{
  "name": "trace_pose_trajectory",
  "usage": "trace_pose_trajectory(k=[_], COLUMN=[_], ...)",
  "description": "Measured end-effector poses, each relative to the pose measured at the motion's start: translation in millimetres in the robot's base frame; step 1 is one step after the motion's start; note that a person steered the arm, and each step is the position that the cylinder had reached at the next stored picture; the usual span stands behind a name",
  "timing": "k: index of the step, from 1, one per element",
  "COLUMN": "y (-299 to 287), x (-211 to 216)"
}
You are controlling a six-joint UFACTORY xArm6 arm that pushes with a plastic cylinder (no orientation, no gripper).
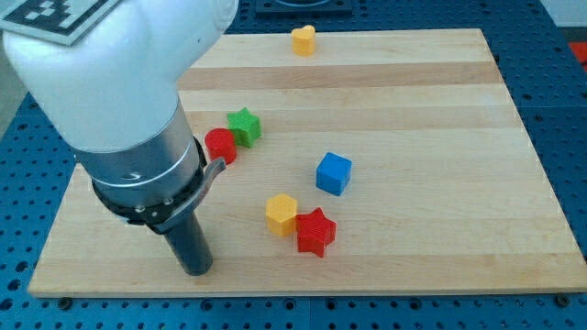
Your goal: Push green circle slightly up
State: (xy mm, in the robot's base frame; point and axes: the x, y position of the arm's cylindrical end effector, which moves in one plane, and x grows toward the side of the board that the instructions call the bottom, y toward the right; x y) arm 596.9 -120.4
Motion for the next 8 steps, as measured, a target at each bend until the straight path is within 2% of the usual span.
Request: trace_pose_trajectory(k=[2, 3, 6, 7, 8], y=[-7, -29, -17, -27, -63], x=[21, 22, 10, 13, 21])
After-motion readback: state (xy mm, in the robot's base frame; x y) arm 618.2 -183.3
